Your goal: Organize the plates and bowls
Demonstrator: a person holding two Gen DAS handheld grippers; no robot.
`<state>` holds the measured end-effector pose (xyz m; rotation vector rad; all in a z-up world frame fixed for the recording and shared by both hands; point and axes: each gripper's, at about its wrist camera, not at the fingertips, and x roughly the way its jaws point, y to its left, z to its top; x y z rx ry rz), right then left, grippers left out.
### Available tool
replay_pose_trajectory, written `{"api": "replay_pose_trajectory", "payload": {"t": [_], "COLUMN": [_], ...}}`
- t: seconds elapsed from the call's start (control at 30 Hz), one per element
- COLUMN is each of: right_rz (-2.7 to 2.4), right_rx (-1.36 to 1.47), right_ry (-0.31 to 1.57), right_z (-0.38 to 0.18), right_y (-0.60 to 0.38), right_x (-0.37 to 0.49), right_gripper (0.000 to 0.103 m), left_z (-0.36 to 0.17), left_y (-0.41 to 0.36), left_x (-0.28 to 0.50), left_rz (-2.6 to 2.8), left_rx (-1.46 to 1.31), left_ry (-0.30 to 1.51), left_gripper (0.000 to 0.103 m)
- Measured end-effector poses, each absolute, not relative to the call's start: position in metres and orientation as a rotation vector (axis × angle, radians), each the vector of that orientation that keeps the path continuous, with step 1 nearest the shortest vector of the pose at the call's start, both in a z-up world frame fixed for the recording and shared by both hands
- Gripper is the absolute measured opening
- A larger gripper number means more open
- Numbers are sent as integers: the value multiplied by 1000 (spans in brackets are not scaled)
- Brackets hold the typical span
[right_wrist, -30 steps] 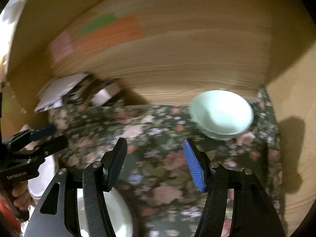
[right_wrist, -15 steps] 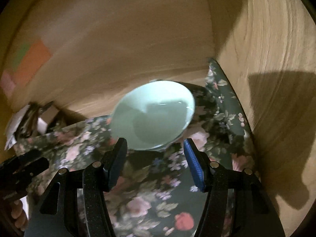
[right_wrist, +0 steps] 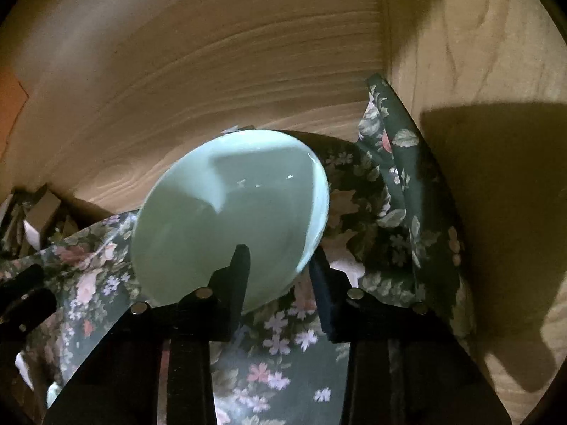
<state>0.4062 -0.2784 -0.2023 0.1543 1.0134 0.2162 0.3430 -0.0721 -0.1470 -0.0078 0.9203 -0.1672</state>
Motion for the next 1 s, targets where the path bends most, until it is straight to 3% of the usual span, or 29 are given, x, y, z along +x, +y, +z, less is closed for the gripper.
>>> {"api": "replay_pose_trajectory", "payload": {"t": [0.37, 0.73, 1.0], "right_rz": [290, 456, 450], "right_rx": [110, 20, 71], "right_ry": [1079, 1113, 1094], "right_z": [-213, -209, -204], "right_y": [-260, -217, -213], "right_x": [398, 327, 301], "right_gripper": [22, 18, 19], "left_z": [-149, -176, -196], "left_y": [-64, -49, -48], "left_x": [344, 333, 316], "left_rz": [-181, -145, -166], "left_rx": [-40, -30, 15], "left_ry": [929, 1059, 1128], "left_gripper": [69, 68, 49]}}
